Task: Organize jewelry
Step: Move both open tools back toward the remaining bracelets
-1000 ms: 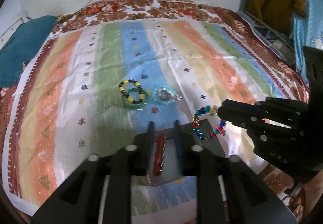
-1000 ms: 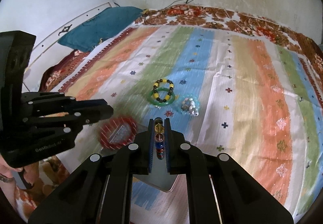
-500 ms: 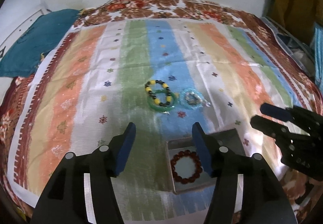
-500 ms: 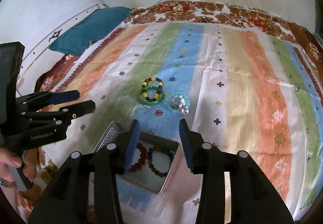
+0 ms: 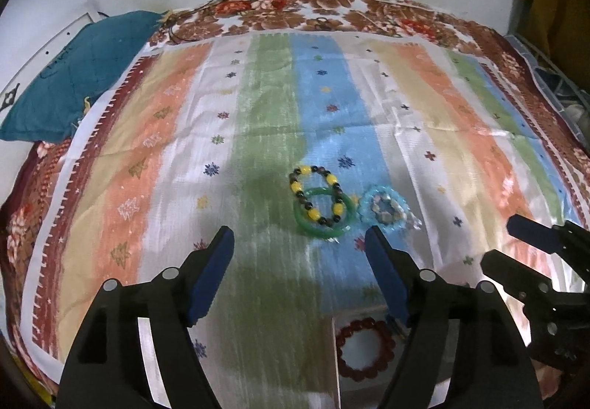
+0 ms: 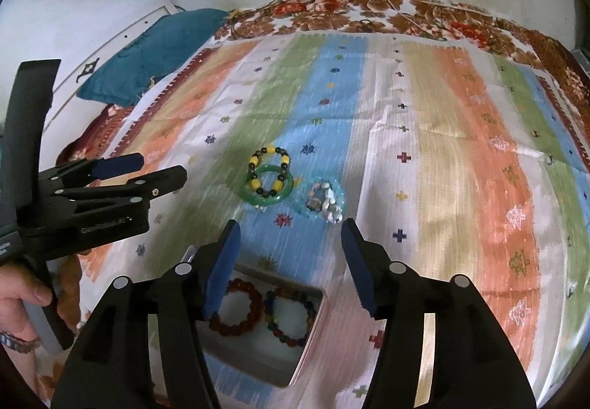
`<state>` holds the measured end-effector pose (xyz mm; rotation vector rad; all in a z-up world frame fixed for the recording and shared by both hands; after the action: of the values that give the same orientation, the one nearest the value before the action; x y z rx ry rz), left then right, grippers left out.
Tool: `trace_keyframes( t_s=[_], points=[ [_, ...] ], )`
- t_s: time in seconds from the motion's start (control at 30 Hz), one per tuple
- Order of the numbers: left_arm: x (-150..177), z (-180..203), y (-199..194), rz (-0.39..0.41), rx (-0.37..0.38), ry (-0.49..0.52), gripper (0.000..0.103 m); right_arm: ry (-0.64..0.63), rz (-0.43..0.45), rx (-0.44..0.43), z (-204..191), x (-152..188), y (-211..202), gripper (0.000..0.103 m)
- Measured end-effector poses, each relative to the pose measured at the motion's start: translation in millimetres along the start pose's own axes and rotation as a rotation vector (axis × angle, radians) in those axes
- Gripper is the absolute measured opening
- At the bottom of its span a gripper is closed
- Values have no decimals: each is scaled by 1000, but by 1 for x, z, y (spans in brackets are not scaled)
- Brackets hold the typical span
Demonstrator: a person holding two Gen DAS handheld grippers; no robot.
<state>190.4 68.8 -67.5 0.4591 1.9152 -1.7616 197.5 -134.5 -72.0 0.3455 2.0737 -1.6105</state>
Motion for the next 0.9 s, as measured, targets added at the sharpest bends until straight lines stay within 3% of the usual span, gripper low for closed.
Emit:
trace_keyframes(
  t_s=[0.67,0.9],
  points=[
    [-24,-2,42,-39,14,-2,75,32,-111,10,15,-11,46,59],
    [-27,-8,54,-46,-18,-9,75,24,-128,19,15,-14,57,59]
  ],
)
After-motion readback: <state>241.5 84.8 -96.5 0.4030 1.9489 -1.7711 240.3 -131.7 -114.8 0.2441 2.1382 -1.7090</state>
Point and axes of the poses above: each gripper's, at about its wrist camera, not at the fingertips, and y roughly the way its jaws point, z to its right, x to its underside, the point moved 3 cm from there along y, roughly the way its jaws point, and after that the axes turned 6 degrees about y, right-handed, at the moved point
